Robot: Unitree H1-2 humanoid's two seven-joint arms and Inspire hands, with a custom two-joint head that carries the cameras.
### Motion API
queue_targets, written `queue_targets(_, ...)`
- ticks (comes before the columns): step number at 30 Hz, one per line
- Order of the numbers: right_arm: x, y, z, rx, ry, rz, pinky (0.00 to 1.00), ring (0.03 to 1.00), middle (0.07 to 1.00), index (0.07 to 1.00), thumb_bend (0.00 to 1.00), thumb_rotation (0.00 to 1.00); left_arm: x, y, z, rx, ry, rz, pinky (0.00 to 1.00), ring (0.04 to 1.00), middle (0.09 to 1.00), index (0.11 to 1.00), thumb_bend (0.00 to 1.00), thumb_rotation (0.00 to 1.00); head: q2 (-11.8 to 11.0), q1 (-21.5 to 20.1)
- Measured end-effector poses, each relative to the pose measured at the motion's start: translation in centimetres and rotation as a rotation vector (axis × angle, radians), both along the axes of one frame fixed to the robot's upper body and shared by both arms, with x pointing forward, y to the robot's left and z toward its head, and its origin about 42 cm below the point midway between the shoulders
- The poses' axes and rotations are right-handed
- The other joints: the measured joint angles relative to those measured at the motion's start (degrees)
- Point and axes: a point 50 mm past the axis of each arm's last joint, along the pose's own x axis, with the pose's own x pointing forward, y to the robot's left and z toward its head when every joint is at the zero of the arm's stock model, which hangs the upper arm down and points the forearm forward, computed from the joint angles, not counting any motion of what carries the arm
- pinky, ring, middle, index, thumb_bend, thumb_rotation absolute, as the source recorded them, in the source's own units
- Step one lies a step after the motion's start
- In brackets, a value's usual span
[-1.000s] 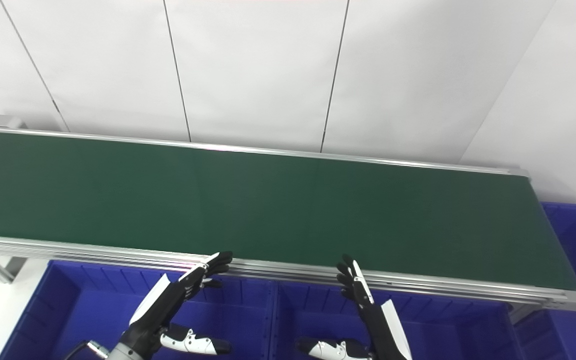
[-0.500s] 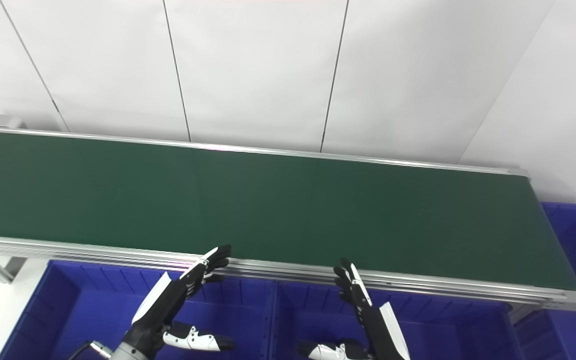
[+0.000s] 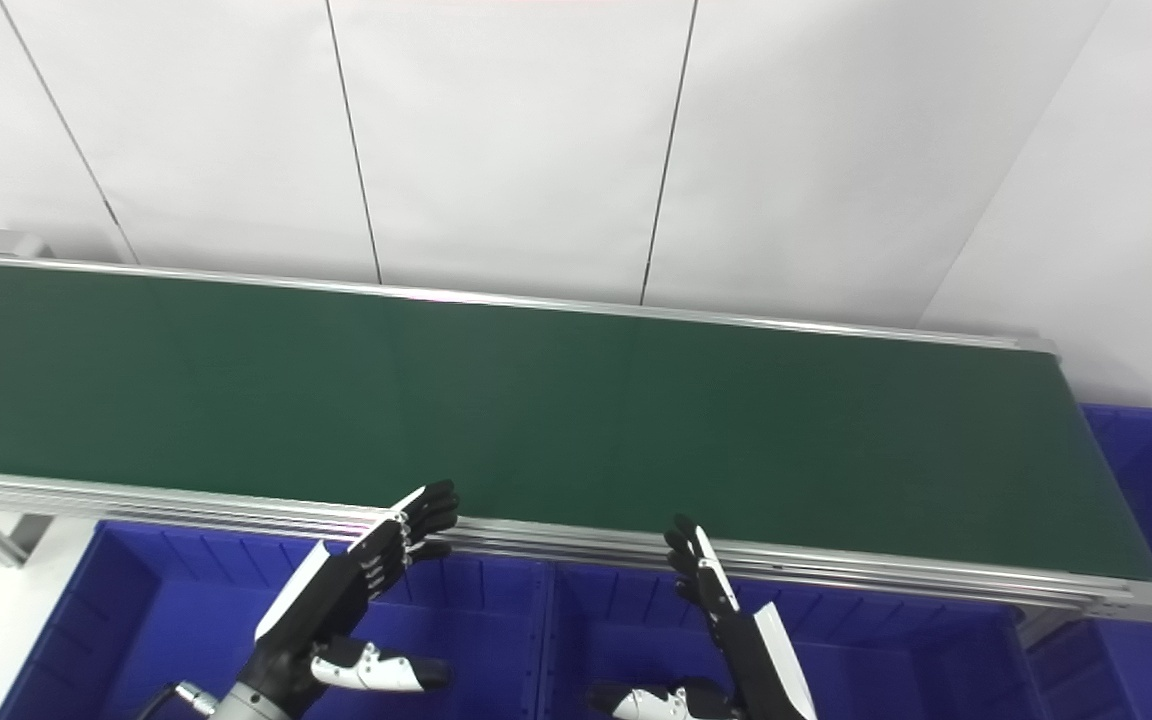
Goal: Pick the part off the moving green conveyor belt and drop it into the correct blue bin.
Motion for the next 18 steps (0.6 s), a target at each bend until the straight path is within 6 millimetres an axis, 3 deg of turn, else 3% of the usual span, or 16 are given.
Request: queue_targets(18,0.22,0.45,0.09,-0.035,-0.012,0.021,0.82,0.871,0.900,0.949,0.91,0.37,0.07,0.89,0.27,0.129,-0.027,-0.005,0.76,0.852,0.892,0.891,0.90,0.29,0.35,-1.67)
